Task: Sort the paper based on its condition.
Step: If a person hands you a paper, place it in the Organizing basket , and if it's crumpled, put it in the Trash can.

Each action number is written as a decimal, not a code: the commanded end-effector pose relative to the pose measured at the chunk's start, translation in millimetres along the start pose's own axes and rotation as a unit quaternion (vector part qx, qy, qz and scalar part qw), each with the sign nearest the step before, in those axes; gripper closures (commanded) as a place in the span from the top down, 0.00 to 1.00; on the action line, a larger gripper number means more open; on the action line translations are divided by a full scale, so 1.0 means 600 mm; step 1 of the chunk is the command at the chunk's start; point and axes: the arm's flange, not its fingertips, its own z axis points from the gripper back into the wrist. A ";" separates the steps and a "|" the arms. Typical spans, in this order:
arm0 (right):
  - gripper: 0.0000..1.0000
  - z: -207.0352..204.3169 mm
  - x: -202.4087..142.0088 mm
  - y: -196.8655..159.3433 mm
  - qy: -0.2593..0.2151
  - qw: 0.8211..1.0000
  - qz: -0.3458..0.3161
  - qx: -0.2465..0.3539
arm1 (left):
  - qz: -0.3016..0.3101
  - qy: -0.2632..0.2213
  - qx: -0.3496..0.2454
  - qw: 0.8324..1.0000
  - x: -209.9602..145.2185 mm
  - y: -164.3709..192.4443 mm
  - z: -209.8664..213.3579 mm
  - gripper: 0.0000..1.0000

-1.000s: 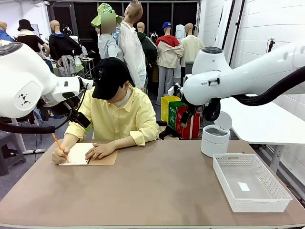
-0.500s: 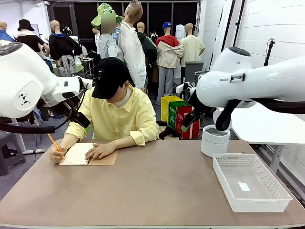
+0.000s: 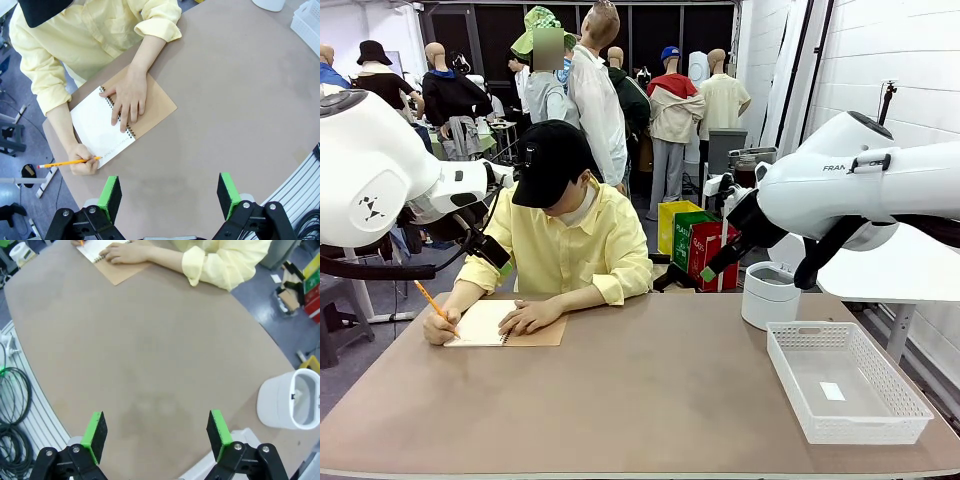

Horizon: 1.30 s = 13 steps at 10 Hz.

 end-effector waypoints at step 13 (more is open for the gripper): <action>1.00 -0.005 0.008 0.008 -0.016 1.000 0.017 0.005 | 0.000 -0.001 0.001 1.000 0.000 0.002 0.001 1.00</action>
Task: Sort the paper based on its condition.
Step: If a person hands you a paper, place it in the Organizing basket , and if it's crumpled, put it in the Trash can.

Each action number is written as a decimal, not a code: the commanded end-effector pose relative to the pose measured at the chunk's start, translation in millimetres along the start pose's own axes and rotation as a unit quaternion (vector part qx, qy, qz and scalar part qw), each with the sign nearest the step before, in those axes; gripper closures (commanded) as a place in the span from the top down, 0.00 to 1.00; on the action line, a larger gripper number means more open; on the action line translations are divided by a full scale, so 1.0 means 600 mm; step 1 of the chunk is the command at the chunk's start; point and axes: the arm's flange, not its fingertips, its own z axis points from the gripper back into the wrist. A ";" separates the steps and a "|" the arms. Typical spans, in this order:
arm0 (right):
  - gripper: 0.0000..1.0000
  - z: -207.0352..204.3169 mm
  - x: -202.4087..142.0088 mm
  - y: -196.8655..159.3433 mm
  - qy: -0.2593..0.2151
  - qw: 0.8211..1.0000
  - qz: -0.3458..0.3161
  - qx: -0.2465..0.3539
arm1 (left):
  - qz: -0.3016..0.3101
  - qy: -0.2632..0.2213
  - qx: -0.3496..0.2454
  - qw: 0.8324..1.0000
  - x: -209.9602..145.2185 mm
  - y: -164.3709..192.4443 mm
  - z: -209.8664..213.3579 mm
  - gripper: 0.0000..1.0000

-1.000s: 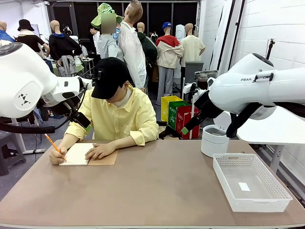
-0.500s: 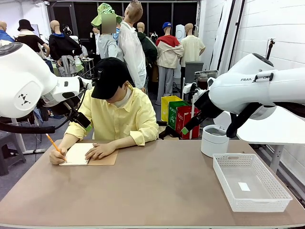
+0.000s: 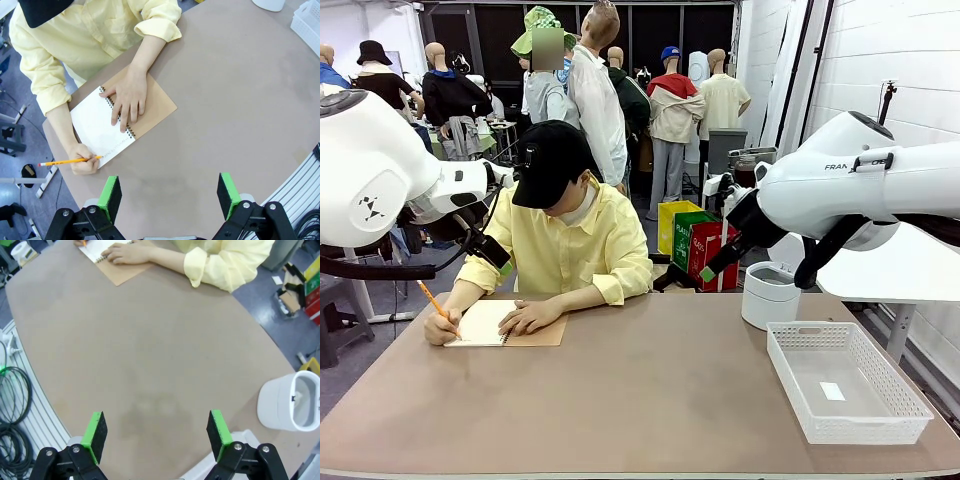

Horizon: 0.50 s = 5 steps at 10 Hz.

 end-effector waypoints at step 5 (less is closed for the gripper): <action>1.00 0.006 0.024 0.026 -0.045 0.997 0.059 -0.029 | 0.000 -0.001 0.001 1.000 0.000 0.002 0.001 1.00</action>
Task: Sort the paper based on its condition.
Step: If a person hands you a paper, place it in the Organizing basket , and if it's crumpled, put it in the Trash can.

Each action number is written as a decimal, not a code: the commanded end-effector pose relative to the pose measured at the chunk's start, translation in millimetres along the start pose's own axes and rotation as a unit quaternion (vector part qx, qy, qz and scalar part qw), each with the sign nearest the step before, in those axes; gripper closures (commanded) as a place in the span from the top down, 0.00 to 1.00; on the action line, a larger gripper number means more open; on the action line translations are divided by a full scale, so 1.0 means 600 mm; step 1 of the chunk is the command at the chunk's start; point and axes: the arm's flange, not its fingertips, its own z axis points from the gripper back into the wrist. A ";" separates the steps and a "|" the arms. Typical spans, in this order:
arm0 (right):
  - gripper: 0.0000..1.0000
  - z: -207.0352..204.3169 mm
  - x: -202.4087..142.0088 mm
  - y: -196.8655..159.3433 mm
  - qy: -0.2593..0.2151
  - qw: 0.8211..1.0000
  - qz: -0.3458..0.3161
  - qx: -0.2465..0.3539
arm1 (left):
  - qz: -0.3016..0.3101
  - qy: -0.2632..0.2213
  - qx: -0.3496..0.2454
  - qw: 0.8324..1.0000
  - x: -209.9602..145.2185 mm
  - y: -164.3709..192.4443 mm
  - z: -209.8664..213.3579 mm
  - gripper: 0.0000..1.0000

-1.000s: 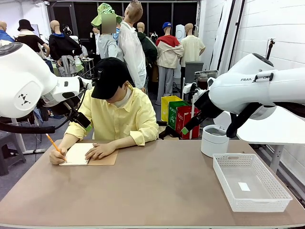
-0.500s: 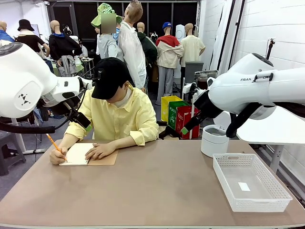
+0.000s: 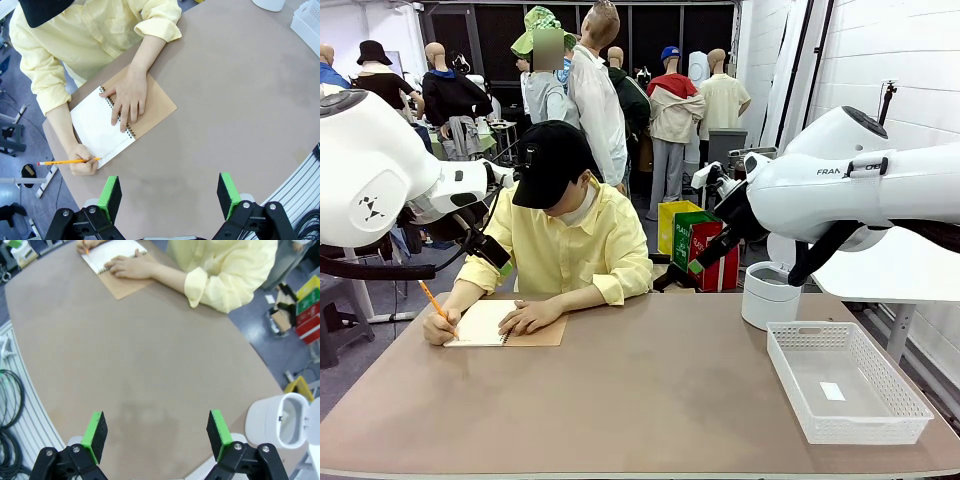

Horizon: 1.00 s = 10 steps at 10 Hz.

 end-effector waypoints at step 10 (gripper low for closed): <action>1.00 0.003 0.004 0.002 -0.008 1.000 0.006 -0.002 | 0.000 -0.001 0.001 1.000 0.000 0.002 0.001 1.00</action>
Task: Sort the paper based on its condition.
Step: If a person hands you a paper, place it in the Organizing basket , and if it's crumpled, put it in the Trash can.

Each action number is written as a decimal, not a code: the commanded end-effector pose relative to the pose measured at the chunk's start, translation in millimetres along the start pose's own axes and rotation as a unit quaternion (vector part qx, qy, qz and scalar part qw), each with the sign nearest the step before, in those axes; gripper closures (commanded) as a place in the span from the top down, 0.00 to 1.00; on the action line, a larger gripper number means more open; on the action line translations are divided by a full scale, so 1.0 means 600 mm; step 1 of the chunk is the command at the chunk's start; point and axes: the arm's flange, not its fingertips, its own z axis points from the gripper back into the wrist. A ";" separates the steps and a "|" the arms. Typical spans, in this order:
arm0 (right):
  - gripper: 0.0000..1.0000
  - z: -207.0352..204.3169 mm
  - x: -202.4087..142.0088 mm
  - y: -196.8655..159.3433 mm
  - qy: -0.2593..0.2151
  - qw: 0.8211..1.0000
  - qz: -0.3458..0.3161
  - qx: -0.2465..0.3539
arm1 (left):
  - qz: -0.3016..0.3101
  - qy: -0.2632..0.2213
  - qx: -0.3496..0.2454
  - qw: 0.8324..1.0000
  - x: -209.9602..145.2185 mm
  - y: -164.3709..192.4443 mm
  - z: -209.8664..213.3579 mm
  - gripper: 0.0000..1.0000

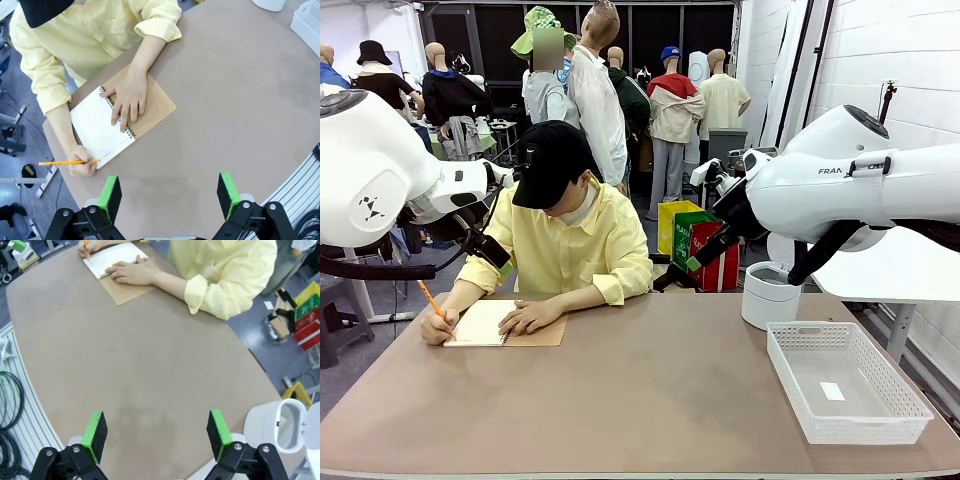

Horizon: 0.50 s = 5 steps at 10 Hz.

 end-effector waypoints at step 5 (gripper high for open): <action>1.00 0.001 0.000 -0.001 0.001 1.000 0.000 -0.003 | 0.000 -0.001 0.001 1.000 0.000 0.002 0.001 1.00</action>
